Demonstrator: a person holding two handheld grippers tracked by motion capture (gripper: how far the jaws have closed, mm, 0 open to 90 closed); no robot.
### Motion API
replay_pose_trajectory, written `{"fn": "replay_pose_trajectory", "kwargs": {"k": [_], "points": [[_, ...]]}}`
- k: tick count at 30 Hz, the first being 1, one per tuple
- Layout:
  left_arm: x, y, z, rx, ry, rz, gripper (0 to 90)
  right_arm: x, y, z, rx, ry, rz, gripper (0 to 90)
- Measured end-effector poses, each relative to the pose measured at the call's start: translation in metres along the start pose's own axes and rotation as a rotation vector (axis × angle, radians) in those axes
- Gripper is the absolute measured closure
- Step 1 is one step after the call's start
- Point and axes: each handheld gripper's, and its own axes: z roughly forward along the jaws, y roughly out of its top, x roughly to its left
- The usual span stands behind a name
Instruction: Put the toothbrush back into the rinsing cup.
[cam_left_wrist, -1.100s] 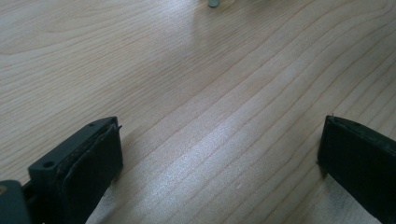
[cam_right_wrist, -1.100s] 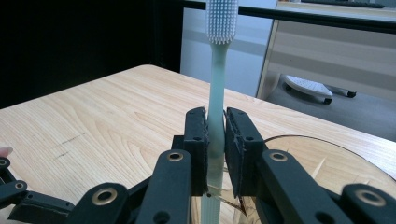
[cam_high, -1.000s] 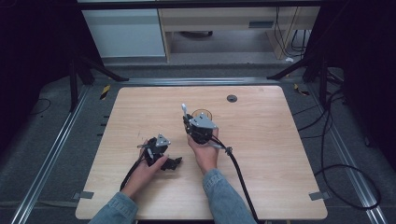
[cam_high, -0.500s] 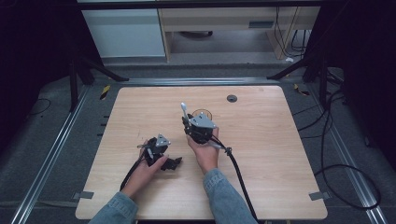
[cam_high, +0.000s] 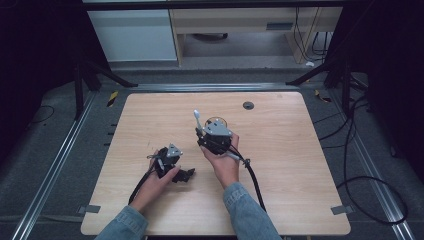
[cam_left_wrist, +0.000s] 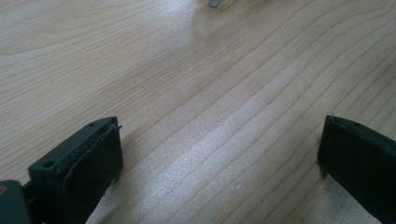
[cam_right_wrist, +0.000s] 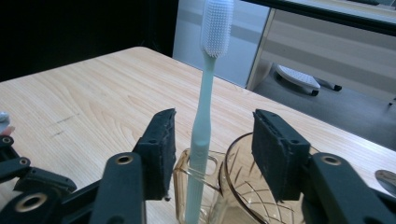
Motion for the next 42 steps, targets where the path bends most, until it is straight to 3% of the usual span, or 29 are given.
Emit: {"fn": "replay_pose_trajectory", "kwargs": {"k": [9,15,22,31,42], "points": [[0.0,0.0,0.0,0.0,-0.001,0.0,0.0,-0.006,0.005,-0.012,0.091,0.025,-0.019,30.5],[0.0,0.0,0.0,0.001,-0.001,0.001,0.0,-0.017,0.007,-0.023,0.172,0.07,0.007,20.1],[0.0,0.0,0.0,0.0,-0.001,0.001,0.0,-0.029,0.006,-0.033,0.245,0.07,0.024,11.6],[0.0,0.0,0.0,0.0,-0.001,0.001,0.0,-0.053,0.002,-0.06,0.28,0.072,-0.006,7.0],[0.0,0.0,0.0,0.0,-0.001,0.001,0.0,-0.087,-0.022,-0.09,0.342,0.036,0.01,7.2]]}}
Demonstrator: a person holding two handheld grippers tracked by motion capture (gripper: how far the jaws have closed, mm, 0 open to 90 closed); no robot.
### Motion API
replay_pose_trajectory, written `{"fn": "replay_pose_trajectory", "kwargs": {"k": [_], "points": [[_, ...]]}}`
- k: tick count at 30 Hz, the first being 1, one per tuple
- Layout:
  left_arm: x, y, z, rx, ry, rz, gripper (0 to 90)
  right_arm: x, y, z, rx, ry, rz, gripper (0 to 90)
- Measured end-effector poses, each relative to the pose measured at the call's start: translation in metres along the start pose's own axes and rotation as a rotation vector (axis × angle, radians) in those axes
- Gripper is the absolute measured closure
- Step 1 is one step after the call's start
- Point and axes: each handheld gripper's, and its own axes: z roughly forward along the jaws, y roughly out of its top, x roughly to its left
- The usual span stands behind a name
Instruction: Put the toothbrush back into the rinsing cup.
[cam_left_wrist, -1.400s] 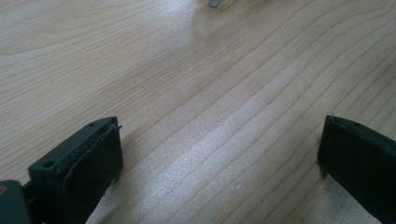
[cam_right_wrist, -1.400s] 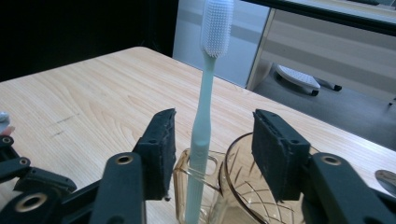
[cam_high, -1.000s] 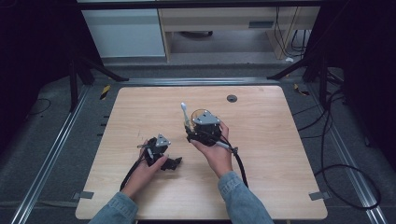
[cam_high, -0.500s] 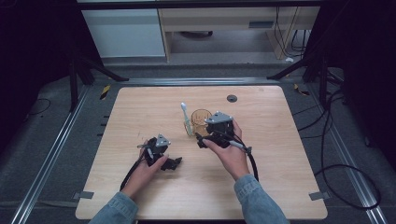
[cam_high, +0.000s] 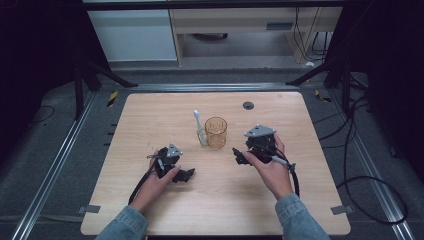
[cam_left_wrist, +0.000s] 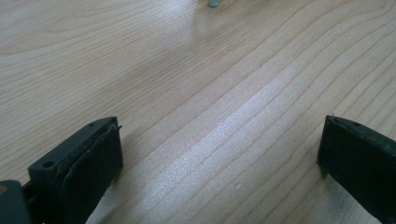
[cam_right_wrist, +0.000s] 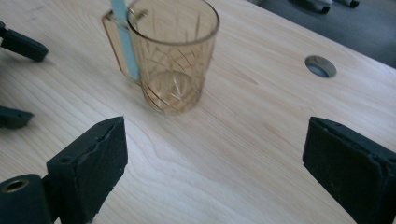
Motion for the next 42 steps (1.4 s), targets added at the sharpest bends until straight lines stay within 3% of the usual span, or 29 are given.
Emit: {"fn": "replay_pose_trajectory", "kwargs": {"k": [12,29,37,42], "points": [[0.0,0.0,0.0,0.0,0.001,0.0,0.0,-0.022,-0.039,-0.005,0.051,-0.017,0.076,9.5],[0.0,0.0,0.0,0.0,0.003,-0.001,0.0,-0.028,-0.087,0.016,0.158,0.014,0.129,9.1],[0.0,0.0,0.0,0.0,0.002,-0.001,0.0,-0.04,-0.102,0.021,0.159,-0.016,0.191,8.6],[0.0,0.0,0.0,0.0,0.003,-0.002,0.0,-0.042,-0.104,0.022,0.144,-0.029,0.191,7.6]]}}
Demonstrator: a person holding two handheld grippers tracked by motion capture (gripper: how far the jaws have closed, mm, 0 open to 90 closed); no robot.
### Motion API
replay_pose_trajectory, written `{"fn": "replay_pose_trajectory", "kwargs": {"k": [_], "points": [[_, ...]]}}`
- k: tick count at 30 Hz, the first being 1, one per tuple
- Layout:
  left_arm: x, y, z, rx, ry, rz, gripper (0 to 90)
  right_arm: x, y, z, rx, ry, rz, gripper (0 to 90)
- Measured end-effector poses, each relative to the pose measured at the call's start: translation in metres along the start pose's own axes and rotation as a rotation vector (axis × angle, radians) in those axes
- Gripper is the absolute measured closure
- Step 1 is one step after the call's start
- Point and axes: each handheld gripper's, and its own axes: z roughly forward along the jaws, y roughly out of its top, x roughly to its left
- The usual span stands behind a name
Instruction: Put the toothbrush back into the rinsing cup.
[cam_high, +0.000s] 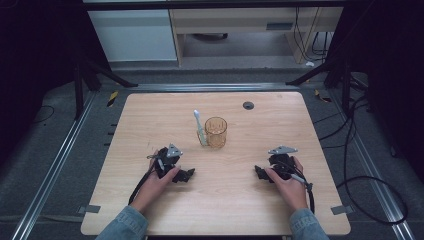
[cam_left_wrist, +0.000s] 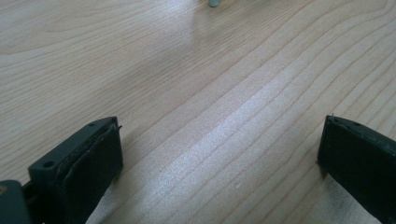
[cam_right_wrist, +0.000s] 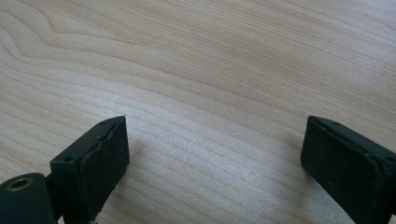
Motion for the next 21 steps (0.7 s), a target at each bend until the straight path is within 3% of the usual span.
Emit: {"fn": "replay_pose_trajectory", "kwargs": {"k": [14,21], "points": [[0.0,0.0,0.0,0.0,0.0,0.0,0.0,0.003,-0.002,0.004,-0.033,-0.017,0.007,4.5],[0.0,0.0,0.0,0.001,0.0,0.0,0.0,0.012,0.0,0.006,-0.027,-0.066,0.059,2.0]]}}
